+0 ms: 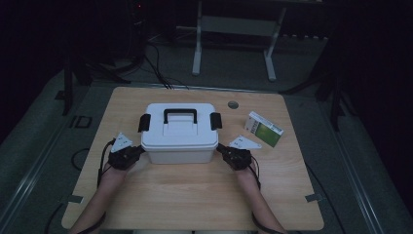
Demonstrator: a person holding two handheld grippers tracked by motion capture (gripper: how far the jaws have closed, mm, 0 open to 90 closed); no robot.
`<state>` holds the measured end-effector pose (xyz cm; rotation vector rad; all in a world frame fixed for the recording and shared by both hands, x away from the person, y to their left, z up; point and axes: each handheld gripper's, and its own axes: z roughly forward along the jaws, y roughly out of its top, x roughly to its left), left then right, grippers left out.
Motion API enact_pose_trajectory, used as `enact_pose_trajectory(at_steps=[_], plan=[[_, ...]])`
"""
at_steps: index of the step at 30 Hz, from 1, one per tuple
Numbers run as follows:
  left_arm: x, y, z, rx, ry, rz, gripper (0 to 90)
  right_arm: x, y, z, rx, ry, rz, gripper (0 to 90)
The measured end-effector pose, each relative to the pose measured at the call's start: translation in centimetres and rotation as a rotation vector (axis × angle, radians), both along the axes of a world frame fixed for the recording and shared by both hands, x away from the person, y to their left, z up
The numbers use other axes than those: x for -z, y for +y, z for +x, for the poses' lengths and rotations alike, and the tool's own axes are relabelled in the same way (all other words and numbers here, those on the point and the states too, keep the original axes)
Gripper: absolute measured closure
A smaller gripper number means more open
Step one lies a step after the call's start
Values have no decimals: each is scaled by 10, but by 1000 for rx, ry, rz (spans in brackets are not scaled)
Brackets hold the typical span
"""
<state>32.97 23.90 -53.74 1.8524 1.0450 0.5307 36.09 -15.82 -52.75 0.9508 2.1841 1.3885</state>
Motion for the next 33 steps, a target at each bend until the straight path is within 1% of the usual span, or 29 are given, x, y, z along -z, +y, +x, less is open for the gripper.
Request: enact_pose_trajectory(at_steps=[2, 5, 9, 13, 15, 16, 18, 22, 25, 26, 27, 28, 29, 30, 31, 32, 33], plan=[[1, -1, -4, 5, -5, 0, 894, 0, -2, -3, -1, 5, 6, 900], [1, -2, -9, 12, -5, 1, 895, -1, -4, -7, -8, 3, -1, 900], [0, -4, -17, 25, 1, -1, 894, -1, -8, -15, -19, 7, 0, 900], [-1, -6, -24, 40, 3, 15, 895, 0, -12, -24, -24, 2, 5, 900], [-1, -8, -28, 47, 6, 12, 895, 0, -14, -28, -24, 9, 11, 900], [-1, -9, -30, 49, 4, 13, 894, 0, -15, -31, -23, 6, 10, 900], [-1, -10, -34, 59, 11, 3, 895, 0, -18, -35, -25, 11, 19, 900], [-1, -13, -42, 74, 15, -3, 895, -1, -24, -45, -40, 12, 12, 900], [-2, -17, -49, 86, 7, 14, 894, -2, -28, -53, -48, 7, 6, 900], [-2, -17, -49, 86, 7, 14, 894, -2, -28, -53, -48, 7, 6, 900], [-2, -20, -52, 105, 10, 14, 894, -3, -30, -55, -49, 9, 16, 900], [-2, -22, -54, 100, 1, 25, 894, -6, -30, -61, -56, -5, -3, 900], [-3, -24, -57, 93, -8, 49, 894, -7, -29, -64, -53, -20, -29, 900], [-3, -26, -58, 86, -4, 61, 894, -8, -29, -65, -55, -21, -40, 900], [-4, -27, -59, 86, 8, 55, 894, -8, -29, -65, -55, -21, -40, 900], [-4, -27, -59, 86, 8, 55, 894, -8, -29, -65, -55, -21, -40, 900], [-4, -28, -63, 93, 10, 49, 894, -8, -30, -67, -51, -18, -41, 900]])
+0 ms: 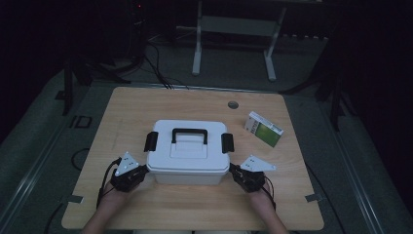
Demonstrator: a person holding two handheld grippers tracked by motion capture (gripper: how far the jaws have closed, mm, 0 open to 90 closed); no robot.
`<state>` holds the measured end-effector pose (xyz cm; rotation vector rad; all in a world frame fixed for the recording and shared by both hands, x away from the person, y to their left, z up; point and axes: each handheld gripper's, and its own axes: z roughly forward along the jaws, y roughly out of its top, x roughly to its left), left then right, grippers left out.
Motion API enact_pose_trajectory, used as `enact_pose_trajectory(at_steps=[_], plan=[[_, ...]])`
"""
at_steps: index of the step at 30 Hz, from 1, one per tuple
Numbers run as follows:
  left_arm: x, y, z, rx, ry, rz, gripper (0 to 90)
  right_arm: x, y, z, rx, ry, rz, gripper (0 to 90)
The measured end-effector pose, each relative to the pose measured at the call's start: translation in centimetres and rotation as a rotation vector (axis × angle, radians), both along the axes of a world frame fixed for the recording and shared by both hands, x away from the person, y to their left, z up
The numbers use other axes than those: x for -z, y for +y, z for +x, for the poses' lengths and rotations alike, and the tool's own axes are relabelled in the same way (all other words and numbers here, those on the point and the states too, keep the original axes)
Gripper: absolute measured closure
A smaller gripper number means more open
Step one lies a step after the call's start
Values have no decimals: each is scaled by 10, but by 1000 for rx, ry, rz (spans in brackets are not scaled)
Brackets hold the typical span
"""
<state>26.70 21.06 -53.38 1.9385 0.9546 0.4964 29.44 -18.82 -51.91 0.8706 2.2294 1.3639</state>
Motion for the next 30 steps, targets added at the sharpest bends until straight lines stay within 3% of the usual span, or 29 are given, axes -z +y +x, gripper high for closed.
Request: enact_pose_trajectory(at_steps=[3, 6, 12, 30], plan=[[0, 0, -5, 23, 18, -27, 895, 2, -5, -4, 4, 26, 34, 900], [0, -2, -13, 36, 15, -16, 895, 3, -7, -6, 7, 24, 33, 900], [2, -3, -23, 55, 19, -38, 894, 3, -11, -13, 3, 26, 38, 900], [1, -13, -32, 106, 28, -35, 894, 5, -27, -42, 25, 51, 77, 900]])
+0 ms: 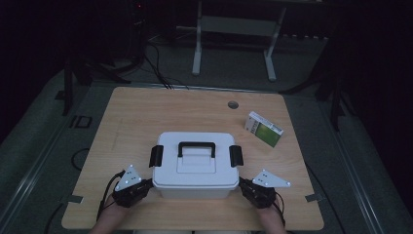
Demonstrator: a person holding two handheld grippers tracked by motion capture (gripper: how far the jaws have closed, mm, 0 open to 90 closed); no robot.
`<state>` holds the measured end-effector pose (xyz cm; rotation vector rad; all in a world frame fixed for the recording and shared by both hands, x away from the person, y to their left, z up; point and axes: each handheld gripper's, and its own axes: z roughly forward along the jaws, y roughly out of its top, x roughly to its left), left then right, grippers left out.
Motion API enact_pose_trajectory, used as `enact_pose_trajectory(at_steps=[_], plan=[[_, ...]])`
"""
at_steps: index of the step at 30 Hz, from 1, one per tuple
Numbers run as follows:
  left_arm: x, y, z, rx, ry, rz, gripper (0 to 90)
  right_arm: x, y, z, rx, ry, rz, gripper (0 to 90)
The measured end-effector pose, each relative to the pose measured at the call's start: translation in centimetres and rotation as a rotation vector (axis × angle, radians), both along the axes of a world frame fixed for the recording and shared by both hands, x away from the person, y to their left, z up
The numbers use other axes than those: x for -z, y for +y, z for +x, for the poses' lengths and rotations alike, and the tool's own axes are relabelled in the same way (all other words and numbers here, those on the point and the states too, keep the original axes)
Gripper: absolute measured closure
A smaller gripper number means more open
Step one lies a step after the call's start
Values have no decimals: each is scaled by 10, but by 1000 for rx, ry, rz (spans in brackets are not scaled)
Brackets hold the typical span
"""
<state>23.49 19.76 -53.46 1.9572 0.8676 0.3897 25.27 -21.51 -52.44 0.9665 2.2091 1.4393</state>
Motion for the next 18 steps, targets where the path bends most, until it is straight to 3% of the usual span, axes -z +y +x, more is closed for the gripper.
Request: enact_pose_trajectory(at_steps=[8, 9, 11, 14, 18], plan=[[1, 1, 1, 4, -10, 0, 884, 1, -3, 1, -5, 8, 15, 900], [1, 2, 1, 0, -15, 1, 829, 1, -3, 2, -7, 4, 11, 900], [2, 5, 5, 16, 6, -25, 808, 1, -5, 4, -11, 2, 21, 887], [3, 7, 7, 15, 11, -7, 790, 2, -8, 7, 3, -12, -9, 867], [4, 15, 10, -8, 36, -17, 723, 4, -19, 12, 36, -7, -1, 830]])
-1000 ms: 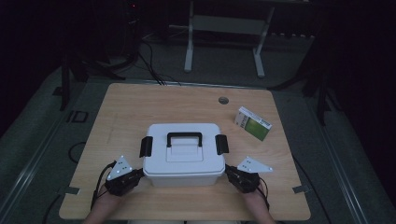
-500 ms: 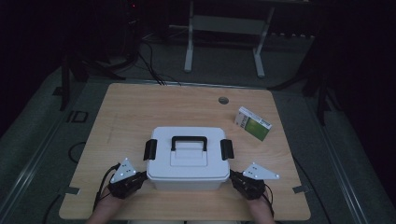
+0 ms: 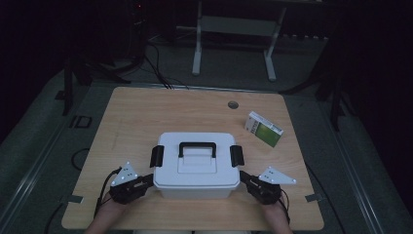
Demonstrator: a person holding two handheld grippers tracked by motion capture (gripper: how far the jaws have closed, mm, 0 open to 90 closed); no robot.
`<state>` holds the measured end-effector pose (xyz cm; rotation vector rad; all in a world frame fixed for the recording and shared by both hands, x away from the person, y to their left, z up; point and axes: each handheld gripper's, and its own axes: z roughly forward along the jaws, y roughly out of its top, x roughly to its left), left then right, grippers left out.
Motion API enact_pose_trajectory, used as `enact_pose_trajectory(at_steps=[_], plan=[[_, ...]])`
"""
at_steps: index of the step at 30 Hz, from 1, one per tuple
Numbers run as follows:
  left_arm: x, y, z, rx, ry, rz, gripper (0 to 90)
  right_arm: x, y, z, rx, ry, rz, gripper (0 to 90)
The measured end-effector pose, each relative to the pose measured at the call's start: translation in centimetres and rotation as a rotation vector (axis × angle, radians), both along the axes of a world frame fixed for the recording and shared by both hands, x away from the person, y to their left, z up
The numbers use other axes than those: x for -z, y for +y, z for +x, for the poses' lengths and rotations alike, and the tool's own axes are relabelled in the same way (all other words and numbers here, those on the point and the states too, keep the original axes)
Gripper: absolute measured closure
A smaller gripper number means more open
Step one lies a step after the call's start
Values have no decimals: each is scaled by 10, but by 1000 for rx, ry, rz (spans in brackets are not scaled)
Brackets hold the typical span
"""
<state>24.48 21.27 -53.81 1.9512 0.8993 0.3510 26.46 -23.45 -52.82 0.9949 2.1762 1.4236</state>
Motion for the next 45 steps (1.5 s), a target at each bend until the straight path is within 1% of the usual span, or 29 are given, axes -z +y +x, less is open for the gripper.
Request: enact_pose_trajectory(at_steps=[1, 2, 3, 4, 5, 6, 8, 10, 11, 12, 13, 14, 16, 17, 18, 19, 21, 22, 23, 24, 26, 29, 30, 31, 32, 34, 35, 40, 45], plan=[[0, 2, 0, -11, 10, -6, 683, 0, -3, 1, 3, 0, 4, 808], [0, 4, 1, -9, 23, -16, 673, 0, -7, 2, 11, 4, 8, 771], [0, 7, 2, 0, 40, -20, 597, 1, -13, 3, 20, -4, -1, 658], [1, 9, 3, 12, 56, -23, 597, 1, -13, 3, 20, -4, -1, 658], [2, 11, 3, 29, 61, -18, 582, 2, -16, 3, 30, -9, -5, 612], [2, 12, 2, 34, 60, -11, 558, 2, -20, 4, 37, -5, 5, 556], [4, 14, 2, 59, 80, 2, 480, 4, -24, 5, 47, 4, 8, 441], [6, 16, 2, 71, 88, 10, 412, 6, -31, 7, 60, 11, 4, 332], [7, 17, 2, 86, 104, 12, 412, 6, -31, 7, 60, 11, 4, 332], [7, 18, 2, 82, 107, 24, 373, 6, -33, 8, 56, 16, 4, 293], [8, 20, 3, 91, 117, 23, 371, 7, -35, 8, 51, 26, 5, 240], [8, 21, 3, 97, 126, 17, 340, 9, -36, 9, 47, 27, 2, 203], [9, 24, 4, 103, 150, 23, 304, 11, -40, 9, 38, 40, 17, 178], [9, 24, 4, 103, 150, 23, 288, 11, -40, 9, 38, 40, 17, 178], [9, 26, 5, 117, 171, 27, 288, 12, -41, 9, 32, 42, 22, 159], [9, 27, 6, 125, 187, 26, 259, 14, -42, 9, 30, 43, 2, 141], [8, 28, 7, 127, 195, 45, 239, 15, -45, 9, 28, 52, 3, 141], [7, 28, 7, 129, 199, 52, 236, 16, -47, 9, 32, 46, -5, 141], [7, 28, 7, 129, 199, 52, 205, 16, -47, 9, 32, 46, -5, 141], [5, 30, 8, 125, 214, 56, 199, 17, -52, 8, 44, 32, -3, 141], [4, 32, 8, 121, 213, 67, 199, 17, -54, 8, 46, 31, 3, 140], [2, 35, 9, 135, 215, 80, 199, 17, -58, 7, 58, 23, 9, 141], [1, 37, 10, 136, 214, 122, 199, 17, -59, 7, 57, 23, 8, 141], [0, 39, 10, 137, 219, 123, 198, 19, -63, 6, 67, 27, 5, 140], [-2, 40, 10, 137, 229, 133, 199, 19, -66, 6, 70, 31, 18, 141], [-5, 44, 11, 139, 240, 154, 199, 19, -66, 5, 69, 33, 20, 141], [-6, 45, 11, 137, 250, 154, 199, 19, -67, 5, 72, 30, 15, 141], [-19, 53, 12, 154, 274, 177, 199, 20, -67, 5, 76, 35, 15, 141], [-34, 58, 12, 163, 269, 210, 199, 21, -66, 5, 74, 37, 8, 141]])
